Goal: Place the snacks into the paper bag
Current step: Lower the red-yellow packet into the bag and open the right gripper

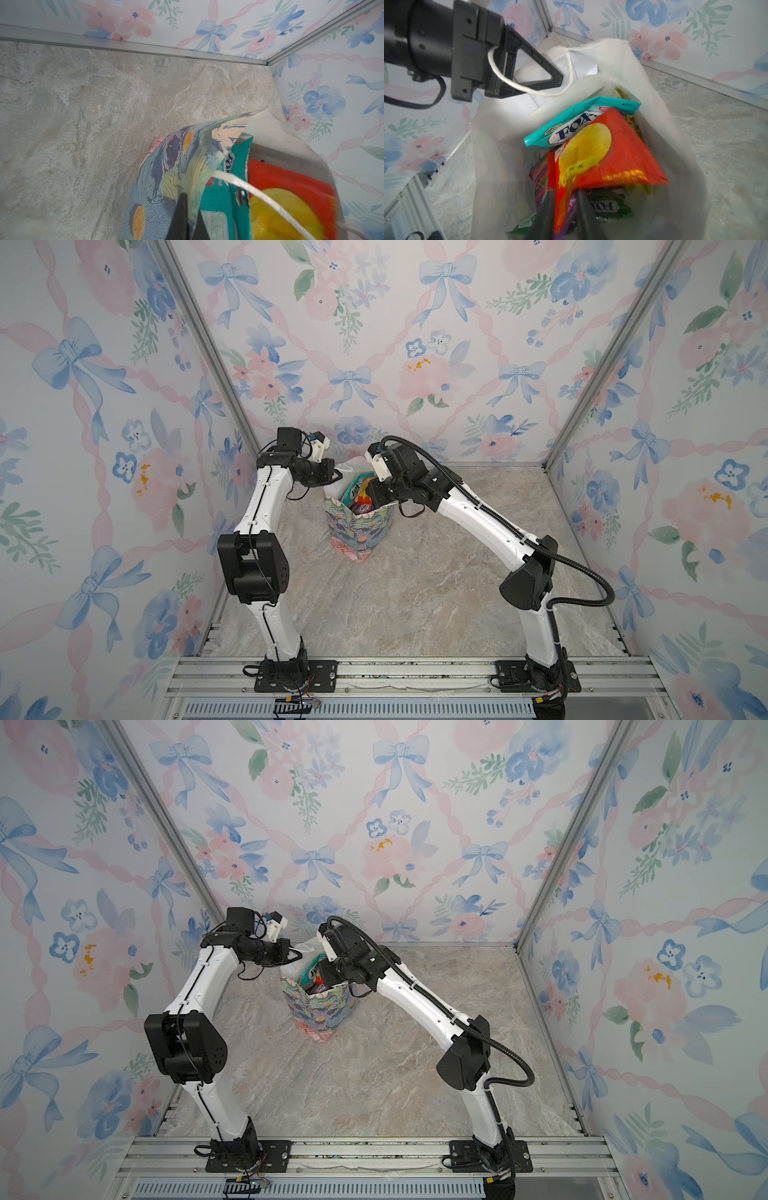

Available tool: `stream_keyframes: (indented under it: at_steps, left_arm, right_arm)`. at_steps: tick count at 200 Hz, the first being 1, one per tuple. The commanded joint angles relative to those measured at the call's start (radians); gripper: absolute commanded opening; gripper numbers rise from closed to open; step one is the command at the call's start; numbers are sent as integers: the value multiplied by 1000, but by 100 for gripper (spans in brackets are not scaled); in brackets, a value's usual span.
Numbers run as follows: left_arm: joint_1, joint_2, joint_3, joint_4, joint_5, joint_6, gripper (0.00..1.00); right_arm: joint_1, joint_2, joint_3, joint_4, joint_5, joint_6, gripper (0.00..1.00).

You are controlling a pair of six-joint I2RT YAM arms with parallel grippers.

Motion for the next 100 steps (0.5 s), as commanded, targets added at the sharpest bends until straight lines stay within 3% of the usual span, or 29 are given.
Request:
stream_keyframes:
  at_steps: [1,17,65,100]
  left_arm:
    - [-2,-16,-2,-32,20,-8,0]
    - [-2,-16,-2,-32,20,-9,0]
    - [-2,-16,-2,-32,23,-8,0]
    - [-2,-17,-4,-32,24,-7,0]
  right_arm:
    - [10,-20,65,-29,1,-9,61]
    - [7,-54,63,-12,27,-25,72]
    - [3,-190,-31,94,108,-48,93]
    - [-15,-303,-180,195,151,-43,100]
